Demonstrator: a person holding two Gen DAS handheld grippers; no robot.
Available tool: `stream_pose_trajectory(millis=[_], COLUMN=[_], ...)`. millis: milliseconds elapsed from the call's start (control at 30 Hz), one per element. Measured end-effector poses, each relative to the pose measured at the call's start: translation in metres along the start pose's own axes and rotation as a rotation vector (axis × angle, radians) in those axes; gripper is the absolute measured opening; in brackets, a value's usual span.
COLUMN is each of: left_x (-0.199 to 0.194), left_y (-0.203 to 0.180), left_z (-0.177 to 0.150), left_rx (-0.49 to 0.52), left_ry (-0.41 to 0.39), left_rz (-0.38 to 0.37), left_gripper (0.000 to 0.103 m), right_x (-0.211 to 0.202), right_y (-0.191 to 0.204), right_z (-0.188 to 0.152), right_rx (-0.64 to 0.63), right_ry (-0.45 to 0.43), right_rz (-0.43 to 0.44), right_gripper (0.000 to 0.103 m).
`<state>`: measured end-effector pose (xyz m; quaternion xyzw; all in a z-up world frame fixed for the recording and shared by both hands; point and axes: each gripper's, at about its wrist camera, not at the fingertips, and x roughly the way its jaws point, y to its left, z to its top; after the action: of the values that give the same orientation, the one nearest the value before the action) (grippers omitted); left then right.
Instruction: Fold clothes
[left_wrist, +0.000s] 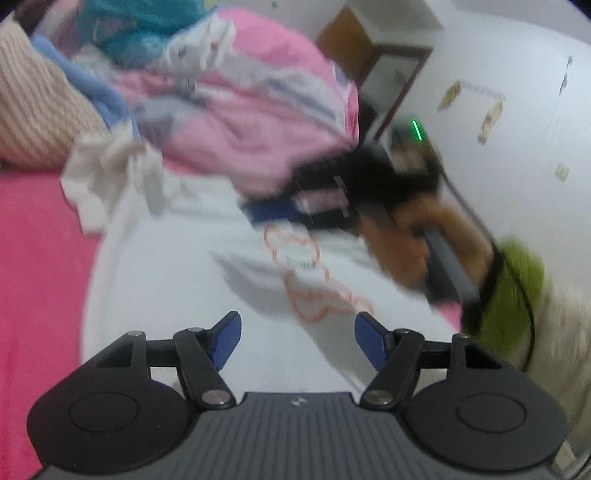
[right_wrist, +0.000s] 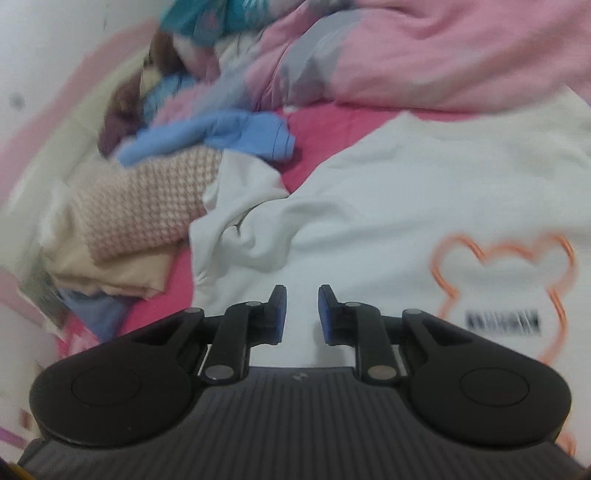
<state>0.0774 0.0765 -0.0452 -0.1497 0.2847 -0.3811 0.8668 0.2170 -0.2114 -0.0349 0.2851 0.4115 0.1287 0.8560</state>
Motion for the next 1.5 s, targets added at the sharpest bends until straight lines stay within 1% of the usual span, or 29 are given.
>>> stream_pose_trajectory(millis=[67,133,167,367,467,500,600,667,733,800,833,867,900,967,1033,1133,1167,1367,1467,1500], left_x=[-0.01,-0.02,-0.02,0.015,0.033,0.04,0.067,0.074,0.081,0.091,0.093,0.095,0.095,0.095,0.09,0.078,0.073,0.044,0.032,0.029], left_y=[0.003,0.013,0.019,0.065,0.087,0.094,0.11,0.115,0.118,0.12,0.121,0.121,0.122,0.121,0.116,0.097,0.092,0.064,0.051,0.049], left_z=[0.014,0.031,0.038,0.067,0.081,0.085,0.088,0.085,0.082,0.082,0.082,0.083,0.084,0.088,0.093,0.104,0.11,0.149,0.167,0.171], left_rx=[-0.024,-0.044,-0.051,-0.067,-0.074,-0.077,-0.1,-0.094,-0.083,-0.046,-0.038,-0.035,-0.037,-0.031,0.01,0.145,0.186,0.382,0.485,0.516], left_ry=[-0.049,-0.097,-0.106,-0.023,0.019,0.034,0.073,0.079,0.084,0.085,0.084,0.081,0.073,0.052,0.024,-0.021,-0.035,-0.103,-0.132,-0.129], left_rz=[0.036,0.112,0.152,0.409,0.538,0.569,0.57,0.569,0.572,0.59,0.591,0.592,0.596,0.615,0.658,0.778,0.807,0.94,1.012,1.036], left_gripper=[0.069,0.069,0.069,0.069,0.069,0.068,0.065,0.061,0.053,0.035,0.029,0.017,0.013,0.009,0.007,0.006,0.006,0.006,0.006,0.006], right_x=[-0.011,-0.019,-0.017,-0.002,0.002,0.002,0.006,0.011,0.017,0.023,0.026,0.03,0.033,0.038,0.039,0.04,0.04,0.04,0.04,0.04], right_y=[-0.014,-0.025,-0.025,-0.028,-0.02,-0.018,-0.016,-0.019,-0.023,-0.026,-0.028,-0.03,-0.033,-0.037,-0.039,-0.042,-0.043,-0.051,-0.057,-0.059], right_z=[-0.011,-0.021,-0.023,-0.035,-0.031,-0.03,-0.028,-0.03,-0.032,-0.034,-0.035,-0.036,-0.037,-0.04,-0.042,-0.046,-0.046,-0.05,-0.051,-0.051], right_rx=[0.061,0.114,0.123,0.17,0.145,0.136,0.125,0.132,0.134,0.131,0.133,0.142,0.15,0.164,0.164,0.157,0.15,0.144,0.172,0.182], right_ry=[-0.017,-0.03,-0.029,-0.023,-0.033,-0.035,-0.041,-0.041,-0.048,-0.053,-0.055,-0.058,-0.061,-0.069,-0.087,-0.107,-0.112,-0.142,-0.151,-0.152], right_rz=[0.045,0.086,0.1,0.178,0.203,0.206,0.214,0.22,0.21,0.201,0.202,0.209,0.217,0.23,0.242,0.258,0.264,0.317,0.358,0.373], right_gripper=[0.02,0.02,0.02,0.02,0.023,0.024,0.025,0.025,0.025,0.026,0.026,0.026,0.026,0.026,0.025,0.024,0.024,0.024,0.024,0.024])
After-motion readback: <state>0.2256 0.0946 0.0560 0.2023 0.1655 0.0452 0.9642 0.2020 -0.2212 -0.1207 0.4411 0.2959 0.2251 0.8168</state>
